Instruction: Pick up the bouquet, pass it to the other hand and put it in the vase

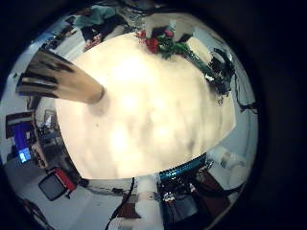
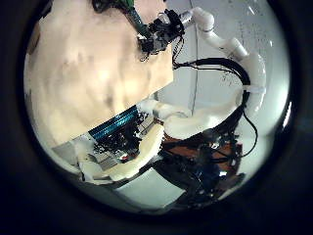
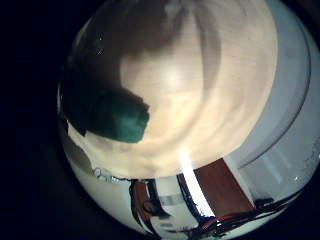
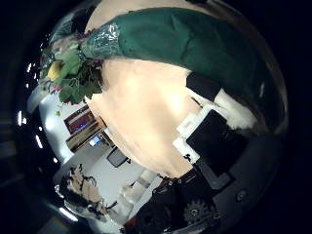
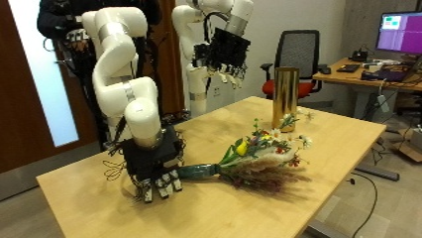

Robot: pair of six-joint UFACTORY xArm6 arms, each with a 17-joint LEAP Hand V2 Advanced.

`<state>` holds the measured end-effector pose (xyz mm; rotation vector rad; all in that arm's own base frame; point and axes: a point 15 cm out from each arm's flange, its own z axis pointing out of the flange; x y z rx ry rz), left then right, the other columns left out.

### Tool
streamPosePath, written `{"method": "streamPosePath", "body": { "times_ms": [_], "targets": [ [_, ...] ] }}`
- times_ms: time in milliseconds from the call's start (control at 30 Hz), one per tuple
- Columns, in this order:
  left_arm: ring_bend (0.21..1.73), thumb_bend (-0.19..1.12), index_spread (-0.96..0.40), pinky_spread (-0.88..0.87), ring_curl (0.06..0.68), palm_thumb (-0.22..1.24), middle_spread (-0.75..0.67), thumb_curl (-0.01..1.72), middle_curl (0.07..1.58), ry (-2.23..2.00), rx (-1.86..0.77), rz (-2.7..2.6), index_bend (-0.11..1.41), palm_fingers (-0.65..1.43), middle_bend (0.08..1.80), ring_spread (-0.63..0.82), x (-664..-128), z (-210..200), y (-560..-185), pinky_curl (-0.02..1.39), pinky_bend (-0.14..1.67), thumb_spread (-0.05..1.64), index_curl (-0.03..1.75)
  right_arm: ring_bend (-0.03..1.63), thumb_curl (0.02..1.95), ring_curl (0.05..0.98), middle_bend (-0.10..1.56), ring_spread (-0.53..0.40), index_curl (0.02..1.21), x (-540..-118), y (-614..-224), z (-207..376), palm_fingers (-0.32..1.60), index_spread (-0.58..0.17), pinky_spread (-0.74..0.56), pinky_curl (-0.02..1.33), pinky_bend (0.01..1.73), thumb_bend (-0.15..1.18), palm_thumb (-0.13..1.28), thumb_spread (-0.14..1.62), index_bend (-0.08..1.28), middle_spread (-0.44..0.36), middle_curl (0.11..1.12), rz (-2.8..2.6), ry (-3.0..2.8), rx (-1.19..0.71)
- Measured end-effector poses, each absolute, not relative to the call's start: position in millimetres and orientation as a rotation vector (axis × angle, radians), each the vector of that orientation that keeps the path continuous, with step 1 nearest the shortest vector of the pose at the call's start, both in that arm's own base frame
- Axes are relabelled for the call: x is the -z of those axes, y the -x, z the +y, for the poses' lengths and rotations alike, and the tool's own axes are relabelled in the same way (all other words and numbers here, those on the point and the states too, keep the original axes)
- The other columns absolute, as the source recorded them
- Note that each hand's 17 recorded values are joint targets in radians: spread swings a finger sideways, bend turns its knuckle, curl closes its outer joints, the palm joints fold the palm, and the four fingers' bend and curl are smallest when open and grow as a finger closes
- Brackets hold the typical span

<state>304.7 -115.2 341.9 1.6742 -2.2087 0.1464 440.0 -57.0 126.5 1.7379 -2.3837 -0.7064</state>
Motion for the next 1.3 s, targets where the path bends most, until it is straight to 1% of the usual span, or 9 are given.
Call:
{"method": "streamPosePath", "body": {
  "times_ms": [233, 367, 400, 433, 500, 567, 767, 1000, 1300],
  "targets": [
    [0.33, -0.03, 0.21, 0.53, 0.219, 0.35, 0.48, 0.31, 0.28, -1.673, -0.144, -2.207, 0.19, 0.08, 0.19, 0.61, -341.8, -114.3, -303.6, 0.27, 0.18, 0.89, 0.39, 0.78, 0.42, 0.242, 0.53, -0.176, 0.41, -126.2, -433.1, -53.8, 0.80, -0.232, 0.01, 0.17, 0.30, -0.02, 0.80, 0.97, 0.24, -0.064, 0.44, -2.347, -1.724, 0.738],
    [0.33, -0.03, 0.21, 0.53, 0.219, 0.35, 0.48, 0.31, 0.28, -1.676, -0.142, -2.202, 0.19, 0.08, 0.19, 0.61, -340.7, -113.8, -303.4, 0.27, 0.18, 0.89, 0.39, 0.86, 0.43, 0.272, 0.60, -0.256, 0.44, -132.0, -434.3, -54.7, 1.18, -0.296, -0.18, 0.18, 0.44, -0.02, 0.82, 0.95, 0.28, -0.143, 0.47, -2.353, -1.733, 0.728],
    [0.33, -0.03, 0.21, 0.53, 0.219, 0.35, 0.48, 0.30, 0.28, -1.677, -0.143, -2.202, 0.19, 0.08, 0.19, 0.61, -340.8, -113.3, -303.6, 0.27, 0.18, 0.89, 0.39, 0.88, 0.44, 0.289, 0.63, -0.272, 0.47, -134.0, -433.9, -55.0, 1.32, -0.316, -0.28, 0.21, 0.55, -0.02, 0.82, 0.94, 0.32, -0.164, 0.49, -2.353, -1.736, 0.728],
    [0.33, -0.03, 0.21, 0.53, 0.219, 0.35, 0.48, 0.30, 0.28, -1.677, -0.144, -2.203, 0.19, 0.08, 0.19, 0.61, -341.2, -113.2, -303.5, 0.27, 0.18, 0.89, 0.39, 0.93, 0.44, 0.321, 0.68, -0.288, 0.50, -134.4, -433.8, -55.0, 1.31, -0.340, -0.39, 0.25, 0.67, -0.02, 0.83, 0.93, 0.36, -0.200, 0.52, -2.353, -1.736, 0.729],
    [0.33, -0.03, 0.21, 0.53, 0.219, 0.35, 0.48, 0.30, 0.28, -1.678, -0.144, -2.203, 0.19, 0.08, 0.19, 0.61, -341.5, -113.5, -303.7, 0.27, 0.18, 0.89, 0.39, 0.97, 0.45, 0.349, 0.75, -0.300, 0.54, -140.5, -434.4, -56.9, 1.36, -0.360, -0.48, 0.27, 0.73, -0.02, 0.83, 0.92, 0.44, -0.220, 0.55, -2.360, -1.746, 0.722],
    [0.33, -0.03, 0.21, 0.53, 0.219, 0.35, 0.48, 0.30, 0.28, -1.677, -0.144, -2.203, 0.19, 0.08, 0.19, 0.61, -341.3, -113.8, -303.7, 0.27, 0.18, 0.89, 0.39, 1.10, 0.47, 0.416, 0.92, -0.283, 0.64, -147.6, -436.2, -58.4, 1.44, -0.368, -0.56, 0.33, 0.86, -0.02, 0.86, 0.90, 0.64, -0.226, 0.61, -2.372, -1.757, 0.708],
    [0.33, -0.03, 0.21, 0.53, 0.219, 0.36, 0.48, 0.30, 0.28, -1.677, -0.146, -2.205, 0.19, 0.08, 0.19, 0.61, -341.4, -114.2, -304.4, 0.27, 0.18, 0.89, 0.39, 1.32, 0.51, 0.524, 1.17, -0.228, 0.80, -171.3, -434.1, -78.1, 1.29, -0.322, -0.44, 0.49, 1.17, -0.01, 0.95, 0.90, 0.92, -0.200, 0.70, -2.440, -1.747, 0.694],
    [0.33, -0.03, 0.21, 0.53, 0.223, 0.36, 0.48, 0.30, 0.28, -1.675, -0.143, -2.203, 0.19, 0.08, 0.19, 0.61, -339.3, -113.7, -304.5, 0.27, 0.18, 0.89, 0.39, 1.38, 0.59, 0.570, 1.25, -0.214, 0.86, -212.8, -439.1, -68.7, 1.18, -0.294, -0.31, 0.59, 1.35, 0.02, 1.12, 0.90, 1.00, -0.183, 0.74, -2.490, -1.864, 0.705],
    [0.33, -0.03, 0.21, 0.53, 0.224, 0.36, 0.48, 0.31, 0.28, -1.685, -0.149, -2.200, 0.19, 0.08, 0.19, 0.61, -340.8, -111.4, -305.8, 0.27, 0.18, 0.88, 0.39, 1.41, 0.73, 0.603, 1.30, -0.203, 0.90, -288.6, -435.8, -40.3, 1.14, -0.276, -0.23, 0.65, 1.36, -0.01, 1.21, 0.71, 1.04, -0.161, 0.77, -2.540, -2.141, 0.842]
  ]
}}
